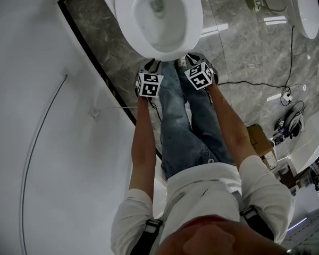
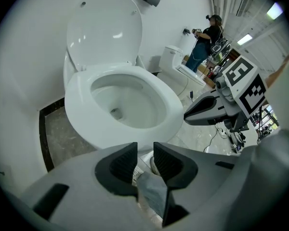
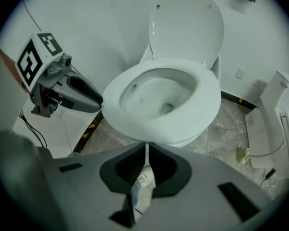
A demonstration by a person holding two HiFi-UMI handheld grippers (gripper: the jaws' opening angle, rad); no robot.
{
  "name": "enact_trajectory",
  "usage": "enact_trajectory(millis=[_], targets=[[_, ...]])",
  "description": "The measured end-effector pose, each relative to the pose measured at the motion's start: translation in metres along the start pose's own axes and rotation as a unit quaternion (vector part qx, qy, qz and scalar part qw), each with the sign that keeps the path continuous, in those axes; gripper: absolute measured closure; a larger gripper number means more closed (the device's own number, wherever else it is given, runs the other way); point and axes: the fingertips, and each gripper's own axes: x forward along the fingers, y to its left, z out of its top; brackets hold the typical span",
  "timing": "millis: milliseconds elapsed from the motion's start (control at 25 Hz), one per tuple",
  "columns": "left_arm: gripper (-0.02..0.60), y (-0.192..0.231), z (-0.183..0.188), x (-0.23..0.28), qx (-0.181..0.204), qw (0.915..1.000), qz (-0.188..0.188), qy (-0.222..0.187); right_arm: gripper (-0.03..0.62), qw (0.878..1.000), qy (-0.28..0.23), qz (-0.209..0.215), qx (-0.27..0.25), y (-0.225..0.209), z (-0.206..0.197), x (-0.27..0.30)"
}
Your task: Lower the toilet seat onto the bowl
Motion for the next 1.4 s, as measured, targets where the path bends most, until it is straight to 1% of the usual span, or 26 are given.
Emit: enact_trajectory(millis=[240,400,600,960,1200,1400], targets=[[0.459,0.000,-0.001,0.006,-0.008,0.9999,-0.003,-0.006,0.550,1.000,0.002,-0.006,0.006,-0.003,-0.005,0.005],[0.459,-0.001,0.003,-0.002,-0.008,0.9998,0.002,-0.017,0.551,1.000,-0.009,-0.011,0.008,-0.002,-0.004,-0.009],[0.460,-0.001,0.015,-0.012,-0.008,0.9994,0.007,-0.033,0.551,0.999,-0.030,-0.015,-0.005,0.000,0.004,-0.028],[0.490,-0.004,0.055,-0.043,0.003,0.9969,0.022,-0.076,0.552,0.996,-0.090,-0.022,-0.005,-0.004,0.042,-0.060],[0.527,-0.010,0.077,-0.067,0.020,0.9938,0.033,-0.104,0.565,0.988,-0.150,-0.022,-0.015,-0.005,0.078,-0.092],[0.540,-0.014,0.099,-0.090,0.031,0.9907,0.043,-0.125,0.565,0.983,-0.180,-0.030,-0.010,-0.012,0.097,-0.116]])
